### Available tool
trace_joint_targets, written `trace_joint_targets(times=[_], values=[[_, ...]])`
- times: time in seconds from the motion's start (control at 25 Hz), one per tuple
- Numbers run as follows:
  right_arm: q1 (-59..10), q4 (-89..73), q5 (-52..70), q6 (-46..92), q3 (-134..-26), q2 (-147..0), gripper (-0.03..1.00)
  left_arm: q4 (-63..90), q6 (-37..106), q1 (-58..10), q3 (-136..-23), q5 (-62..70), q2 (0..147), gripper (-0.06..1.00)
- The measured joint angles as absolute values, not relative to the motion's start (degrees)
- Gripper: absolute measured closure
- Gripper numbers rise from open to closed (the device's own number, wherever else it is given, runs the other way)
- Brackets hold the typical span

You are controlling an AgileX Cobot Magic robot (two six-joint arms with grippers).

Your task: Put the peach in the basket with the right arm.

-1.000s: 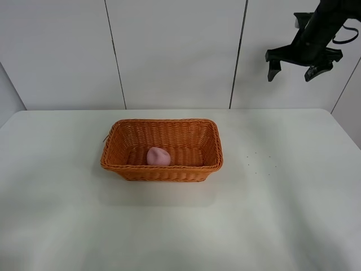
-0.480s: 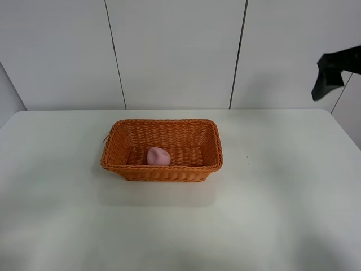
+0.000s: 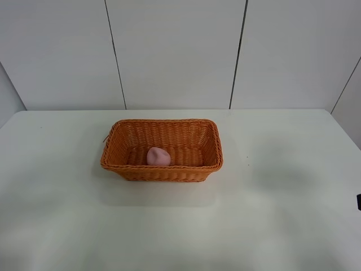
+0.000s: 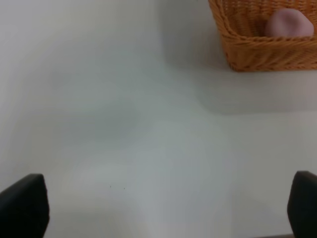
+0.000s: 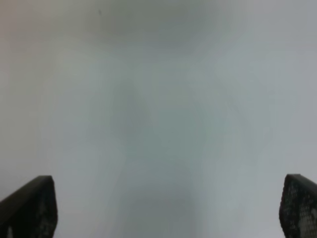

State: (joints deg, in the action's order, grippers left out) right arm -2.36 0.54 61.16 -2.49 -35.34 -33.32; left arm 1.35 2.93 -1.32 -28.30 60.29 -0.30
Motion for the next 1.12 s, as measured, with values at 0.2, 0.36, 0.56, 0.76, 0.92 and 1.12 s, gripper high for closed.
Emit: trace_joint_targets(times=[0.2,0.36,0.56,0.76,0.92,1.12], values=[[-2.4,0.5,60.0,-2.5,-28.4,-17.9,0.27,1.4,2.9,-1.3,-28.3,60.3,-0.3,-0.04],[-2.4,0.5,59.1,-2.5,-28.3,-10.3,0.27,1.4,2.9,-1.3,-28.3,60.3,-0.3,-0.04],[-2.4,0.5,59.1,-2.5,-28.3,-1.9,0.27,1.4,2.9,-1.3,-28.3,60.3,-0.3,-0.04],[-2.4,0.5,59.1,-2.5,-28.3,0.2,0.27,1.4,2.9,-1.3,-28.3,60.3,-0.3,-0.04],[-2.4,0.5,59.1,-2.5,-28.2,0.2,0.27,1.4,2.9,-1.3,-28.3,60.3,-0.3,-0.04],[-2.4,0.5,59.1,-2.5,-28.2,0.2,0.27,1.4,2.9,-1.3,-28.3,60.3,-0.3,-0.04]])
